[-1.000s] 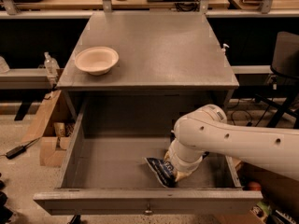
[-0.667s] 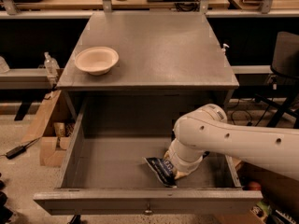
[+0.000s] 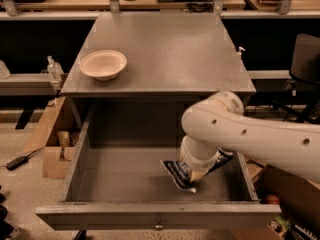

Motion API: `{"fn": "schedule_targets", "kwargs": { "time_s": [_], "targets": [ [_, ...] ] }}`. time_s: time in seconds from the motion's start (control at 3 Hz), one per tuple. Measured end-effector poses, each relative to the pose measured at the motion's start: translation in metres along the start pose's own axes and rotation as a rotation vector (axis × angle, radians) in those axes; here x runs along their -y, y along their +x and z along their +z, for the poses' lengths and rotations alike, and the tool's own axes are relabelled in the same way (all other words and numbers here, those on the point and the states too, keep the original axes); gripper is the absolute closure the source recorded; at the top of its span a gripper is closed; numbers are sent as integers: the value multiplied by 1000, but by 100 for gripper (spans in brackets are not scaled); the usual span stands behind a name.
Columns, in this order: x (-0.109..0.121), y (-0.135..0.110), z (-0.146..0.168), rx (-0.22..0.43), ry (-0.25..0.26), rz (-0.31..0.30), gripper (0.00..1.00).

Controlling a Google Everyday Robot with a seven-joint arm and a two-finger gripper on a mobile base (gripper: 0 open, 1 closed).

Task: Pick blue chip bag from top drawer and place on counter

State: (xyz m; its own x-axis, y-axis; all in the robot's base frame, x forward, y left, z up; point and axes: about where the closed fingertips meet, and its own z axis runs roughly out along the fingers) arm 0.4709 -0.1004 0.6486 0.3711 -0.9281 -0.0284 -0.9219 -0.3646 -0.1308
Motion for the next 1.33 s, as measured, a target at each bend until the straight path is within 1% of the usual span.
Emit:
{"fn": "schedule_targets", "kwargs": {
  "time_s": [0.33, 0.67, 1.0, 1.33],
  "targets": [
    [42, 2, -127, -117, 77, -24, 100],
    [67, 4, -212, -171, 116, -35, 100],
    [95, 20, -284, -209, 98, -77, 100],
    [135, 29, -319, -195, 145, -136, 100]
  ]
}}
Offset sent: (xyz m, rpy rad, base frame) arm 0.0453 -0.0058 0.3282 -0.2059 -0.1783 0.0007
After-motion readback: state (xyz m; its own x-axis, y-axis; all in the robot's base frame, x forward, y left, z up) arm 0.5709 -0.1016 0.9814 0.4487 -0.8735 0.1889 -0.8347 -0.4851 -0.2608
